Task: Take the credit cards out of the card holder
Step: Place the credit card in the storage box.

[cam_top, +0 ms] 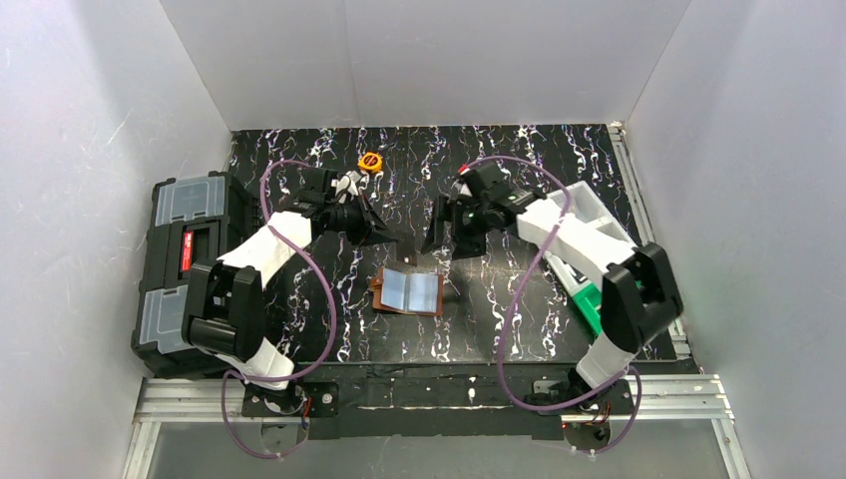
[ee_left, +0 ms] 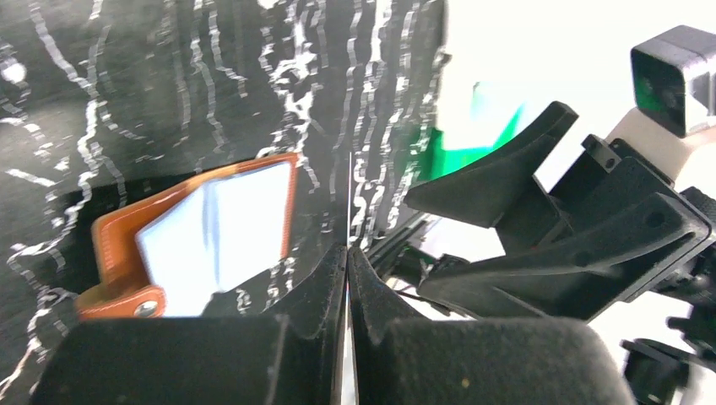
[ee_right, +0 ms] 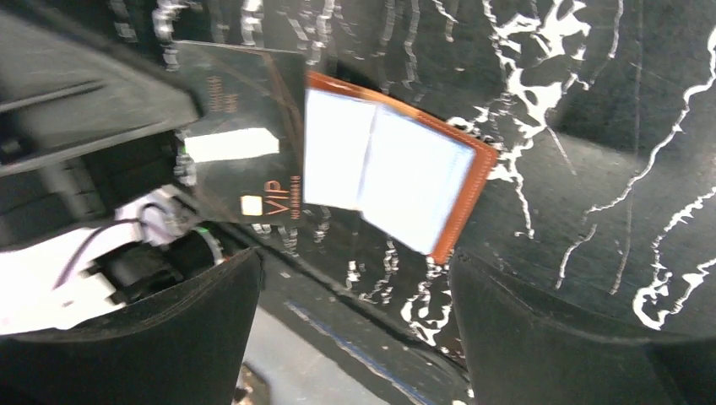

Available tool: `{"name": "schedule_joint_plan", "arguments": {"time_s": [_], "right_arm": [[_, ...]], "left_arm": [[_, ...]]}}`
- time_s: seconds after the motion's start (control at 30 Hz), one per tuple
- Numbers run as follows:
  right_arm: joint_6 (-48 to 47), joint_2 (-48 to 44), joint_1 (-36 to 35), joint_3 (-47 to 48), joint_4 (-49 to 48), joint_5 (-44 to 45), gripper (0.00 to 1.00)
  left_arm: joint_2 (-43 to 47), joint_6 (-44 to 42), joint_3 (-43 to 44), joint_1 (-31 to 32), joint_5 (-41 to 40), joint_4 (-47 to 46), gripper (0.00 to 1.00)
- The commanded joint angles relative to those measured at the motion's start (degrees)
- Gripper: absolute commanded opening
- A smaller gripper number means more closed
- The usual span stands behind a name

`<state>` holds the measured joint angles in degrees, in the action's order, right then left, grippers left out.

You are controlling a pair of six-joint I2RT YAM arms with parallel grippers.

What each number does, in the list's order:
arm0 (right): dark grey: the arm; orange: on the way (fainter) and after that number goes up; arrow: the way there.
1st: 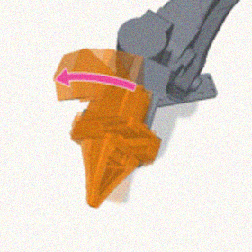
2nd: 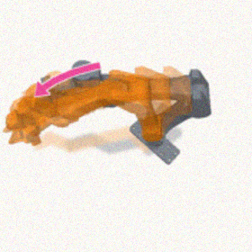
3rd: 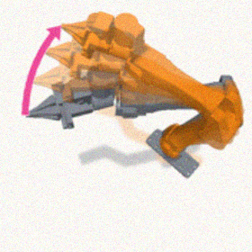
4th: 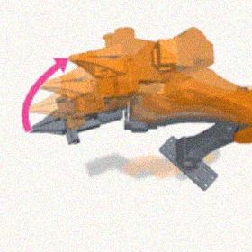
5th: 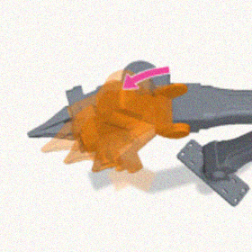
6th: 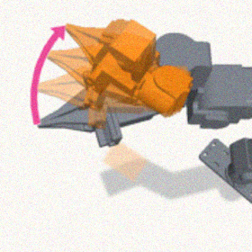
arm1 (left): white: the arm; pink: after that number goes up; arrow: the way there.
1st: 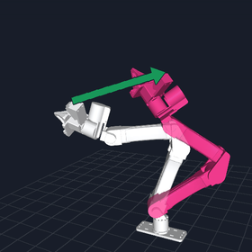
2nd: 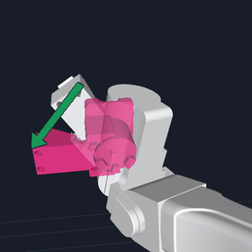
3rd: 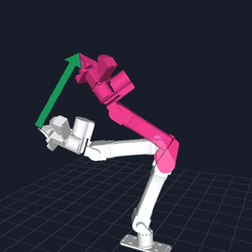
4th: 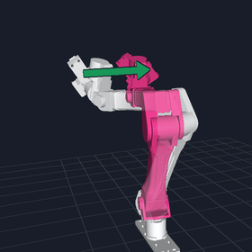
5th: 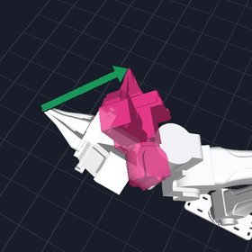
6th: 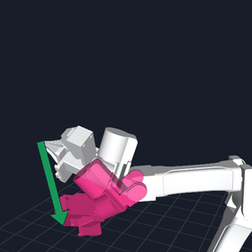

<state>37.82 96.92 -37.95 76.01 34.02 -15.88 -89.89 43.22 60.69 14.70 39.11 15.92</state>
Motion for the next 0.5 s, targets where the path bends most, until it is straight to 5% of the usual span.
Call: {"name": "schedule_joint_plan", "arguments": {"time_s": [0.0, 0.27, 0.47], "right_arm": [[7.31, -5.58, 3.82, -6.28, -14.15, -14.13, 0.88], [17.29, -5.74, 6.35, -10.7, -29.26, -23.43, 0.81], [20.52, -4.8, 6.56, -10.44, -32.94, -24.55, 0.6]], "left_arm": [[2.89, 8.6, -1.6, -0.54, 8.94, -10.41, 0.0], [0.83, 21.05, -3.71, -0.49, 13.55, -27.77, 0.0], [-0.25, 22.53, -3.52, -0.19, 14.82, -29.67, 0.0]]}}
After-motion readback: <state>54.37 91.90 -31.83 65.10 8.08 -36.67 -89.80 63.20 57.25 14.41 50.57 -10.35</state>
